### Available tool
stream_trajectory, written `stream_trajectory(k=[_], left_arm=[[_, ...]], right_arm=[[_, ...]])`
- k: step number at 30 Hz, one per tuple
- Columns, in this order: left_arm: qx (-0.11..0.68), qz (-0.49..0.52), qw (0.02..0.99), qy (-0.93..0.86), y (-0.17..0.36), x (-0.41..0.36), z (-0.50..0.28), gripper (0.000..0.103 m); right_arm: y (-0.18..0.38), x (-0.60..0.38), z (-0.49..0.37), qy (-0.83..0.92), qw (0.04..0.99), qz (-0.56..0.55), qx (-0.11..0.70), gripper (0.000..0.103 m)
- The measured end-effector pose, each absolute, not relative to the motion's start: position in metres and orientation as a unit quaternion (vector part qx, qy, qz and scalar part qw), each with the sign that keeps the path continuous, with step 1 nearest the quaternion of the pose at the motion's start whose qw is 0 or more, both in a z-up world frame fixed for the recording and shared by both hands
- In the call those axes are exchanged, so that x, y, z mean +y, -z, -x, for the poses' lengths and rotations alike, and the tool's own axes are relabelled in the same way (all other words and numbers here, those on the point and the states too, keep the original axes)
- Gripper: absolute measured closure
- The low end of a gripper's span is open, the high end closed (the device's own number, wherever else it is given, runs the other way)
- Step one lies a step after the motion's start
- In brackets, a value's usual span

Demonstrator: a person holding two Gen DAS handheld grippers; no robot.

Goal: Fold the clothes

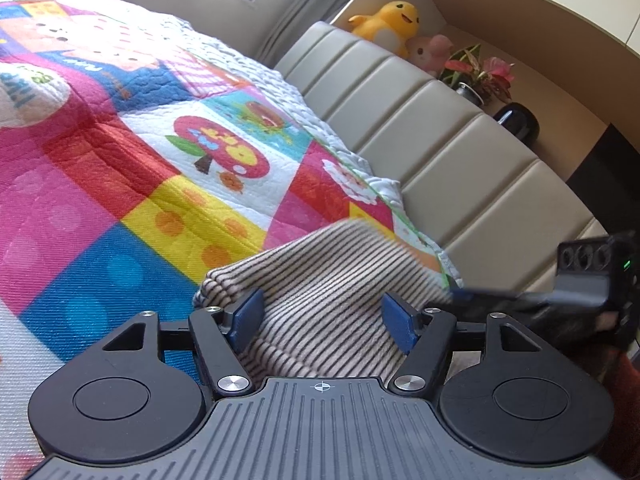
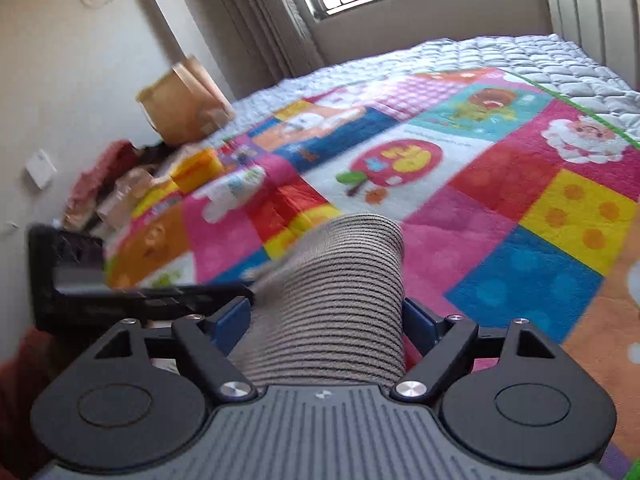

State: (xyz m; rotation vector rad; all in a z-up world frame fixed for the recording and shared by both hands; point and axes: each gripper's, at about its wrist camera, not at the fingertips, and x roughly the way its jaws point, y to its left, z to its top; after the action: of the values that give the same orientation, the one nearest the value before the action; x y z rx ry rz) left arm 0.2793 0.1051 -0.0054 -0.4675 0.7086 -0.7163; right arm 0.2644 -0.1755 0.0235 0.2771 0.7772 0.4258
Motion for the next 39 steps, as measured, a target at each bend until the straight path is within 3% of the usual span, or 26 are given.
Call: stream_trajectory(k=[2,7,9,10,12,14,16,17,18,26,33,39], left_arm=[[0.338,0.218,0.852,0.334,0.003,0.102,-0.278,0.033],[0.340,0.206,0.865,0.306,-0.016,0.099,-0.252,0.031],[0.341,0.202,0.870,0.293,-0.026,0.099,-0.238,0.009],[0.341,0.199,0.873,0.286,-0.031,0.099,-0.231,0.008],[0.341,0.195,0.878,0.273,-0.041,0.099,-0.218,0.008],[0.359,0.196,0.866,0.289,-0.034,0.091,-0.206,0.008],[0.378,0.182,0.858,0.296,-0.021,0.080,-0.198,0.011],[0.390,0.171,0.856,0.292,-0.012,0.075,-0.195,0.017],[0.402,0.166,0.854,0.287,-0.004,0.073,-0.194,0.023],[0.401,0.162,0.852,0.295,0.011,0.076,-0.187,0.025],[0.395,0.164,0.853,0.300,0.013,0.076,-0.185,0.024],[0.391,0.157,0.854,0.304,0.018,0.077,-0.183,0.027]], right_arm=[[-0.007,-0.183,-0.261,-0.178,0.893,-0.144,0.386,0.008],[0.000,-0.198,-0.237,-0.157,0.897,-0.172,0.376,0.007],[-0.004,-0.203,-0.221,-0.152,0.904,-0.165,0.364,0.007],[-0.006,-0.204,-0.214,-0.151,0.907,-0.159,0.359,0.007],[-0.008,-0.206,-0.200,-0.149,0.914,-0.147,0.348,0.009],[-0.009,-0.201,-0.191,-0.152,0.915,-0.135,0.347,0.017],[-0.010,-0.194,-0.184,-0.163,0.913,-0.130,0.350,0.026],[-0.013,-0.189,-0.180,-0.164,0.915,-0.125,0.347,0.027],[-0.017,-0.186,-0.176,-0.168,0.916,-0.122,0.342,0.028],[-0.019,-0.181,-0.166,-0.145,0.914,-0.072,0.371,0.028],[-0.069,-0.154,-0.172,-0.167,0.938,-0.022,0.302,0.028],[-0.033,-0.106,-0.205,-0.173,0.923,0.063,0.337,0.026]])
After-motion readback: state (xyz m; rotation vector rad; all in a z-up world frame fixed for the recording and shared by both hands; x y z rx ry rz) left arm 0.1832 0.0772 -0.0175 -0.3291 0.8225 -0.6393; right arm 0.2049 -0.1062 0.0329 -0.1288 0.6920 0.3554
